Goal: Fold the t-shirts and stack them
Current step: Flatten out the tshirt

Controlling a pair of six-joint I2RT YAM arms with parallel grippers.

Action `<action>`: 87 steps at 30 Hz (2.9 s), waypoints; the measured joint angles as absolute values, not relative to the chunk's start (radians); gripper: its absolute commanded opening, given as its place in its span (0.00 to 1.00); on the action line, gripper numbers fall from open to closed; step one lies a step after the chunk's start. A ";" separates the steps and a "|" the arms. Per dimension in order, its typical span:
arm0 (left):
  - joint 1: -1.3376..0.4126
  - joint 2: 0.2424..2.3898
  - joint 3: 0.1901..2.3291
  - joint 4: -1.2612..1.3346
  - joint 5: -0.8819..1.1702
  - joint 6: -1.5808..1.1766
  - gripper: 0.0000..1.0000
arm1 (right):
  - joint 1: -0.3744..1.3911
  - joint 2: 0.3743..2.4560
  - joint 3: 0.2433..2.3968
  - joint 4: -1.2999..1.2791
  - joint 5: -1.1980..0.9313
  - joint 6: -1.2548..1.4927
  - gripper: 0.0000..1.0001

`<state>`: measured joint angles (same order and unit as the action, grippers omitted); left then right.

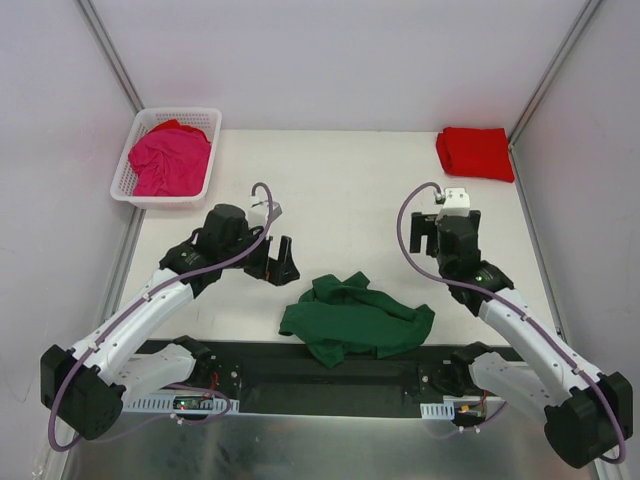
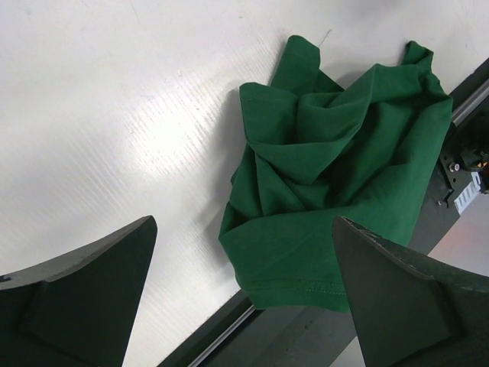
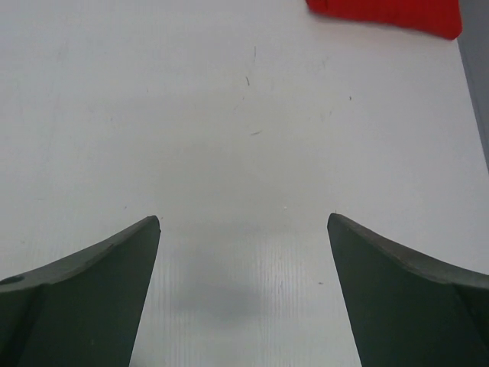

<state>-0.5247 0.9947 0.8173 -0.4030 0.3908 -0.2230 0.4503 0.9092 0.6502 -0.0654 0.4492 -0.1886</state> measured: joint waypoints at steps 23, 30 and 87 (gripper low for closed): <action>-0.948 1.101 0.790 -0.393 0.326 -0.339 0.99 | 0.903 0.791 0.703 -0.577 0.729 0.173 0.96; -1.053 1.209 0.790 -0.379 0.200 -0.384 0.87 | 0.910 0.760 0.710 -0.607 0.748 0.187 0.96; -0.688 1.427 0.988 -0.311 -0.022 -0.194 0.00 | 0.955 0.859 0.600 -0.350 0.569 0.236 0.96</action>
